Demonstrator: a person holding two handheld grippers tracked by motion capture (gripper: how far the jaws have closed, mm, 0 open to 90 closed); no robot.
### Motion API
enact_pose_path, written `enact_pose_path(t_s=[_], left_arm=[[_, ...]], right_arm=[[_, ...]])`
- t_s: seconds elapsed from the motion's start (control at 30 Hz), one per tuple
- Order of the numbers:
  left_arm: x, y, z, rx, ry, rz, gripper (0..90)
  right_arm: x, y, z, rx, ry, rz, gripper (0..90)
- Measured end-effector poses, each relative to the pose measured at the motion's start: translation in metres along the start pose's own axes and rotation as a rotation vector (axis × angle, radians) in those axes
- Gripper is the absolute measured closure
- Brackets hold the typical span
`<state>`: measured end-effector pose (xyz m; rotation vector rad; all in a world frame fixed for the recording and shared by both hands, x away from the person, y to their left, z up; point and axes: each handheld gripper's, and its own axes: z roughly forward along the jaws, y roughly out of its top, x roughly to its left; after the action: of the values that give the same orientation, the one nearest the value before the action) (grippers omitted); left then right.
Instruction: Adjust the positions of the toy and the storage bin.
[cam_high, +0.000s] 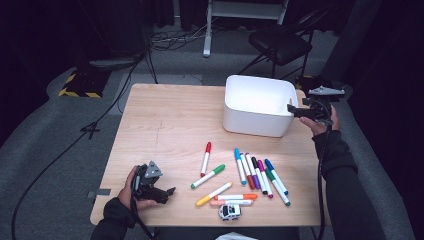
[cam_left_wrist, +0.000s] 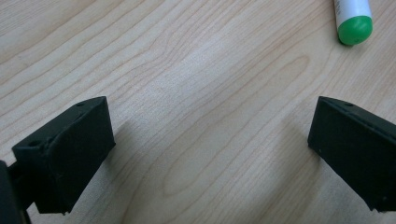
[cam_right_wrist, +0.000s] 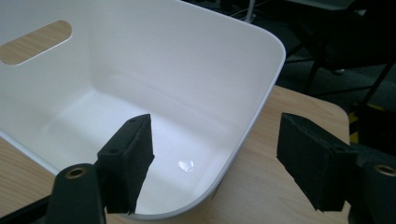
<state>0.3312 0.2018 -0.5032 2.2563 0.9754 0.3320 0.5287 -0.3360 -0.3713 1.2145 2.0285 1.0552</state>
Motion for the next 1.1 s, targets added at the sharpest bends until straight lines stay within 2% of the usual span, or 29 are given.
enact_pose_path(t_s=[0.1,0.23,0.37,0.47,0.53,0.9,1.1], left_arm=[[0.000,0.000,0.000,0.002,0.000,-0.002,0.6],[0.000,0.000,0.000,0.002,0.000,-0.002,0.6],[0.000,0.000,0.000,0.003,-0.003,-0.003,0.5],[0.000,0.000,0.000,0.002,0.000,-0.003,0.5],[-0.002,0.001,0.001,-0.001,0.010,-0.019,0.5],[-0.002,0.001,0.001,-0.002,0.014,-0.019,0.6],[-0.003,0.001,0.001,0.000,0.018,-0.024,0.6]], right_arm=[[-0.007,-0.005,0.005,0.025,0.013,0.050,31.6],[-0.011,-0.009,0.008,0.048,0.035,0.073,33.7],[-0.011,-0.010,0.010,0.043,0.058,0.084,37.0],[-0.008,-0.010,0.011,0.043,0.081,0.086,38.1],[-0.006,-0.010,0.013,0.065,0.099,0.075,37.6],[-0.007,-0.013,0.012,0.068,0.141,0.083,38.1],[-0.004,-0.012,0.007,0.088,0.156,0.030,41.9]])
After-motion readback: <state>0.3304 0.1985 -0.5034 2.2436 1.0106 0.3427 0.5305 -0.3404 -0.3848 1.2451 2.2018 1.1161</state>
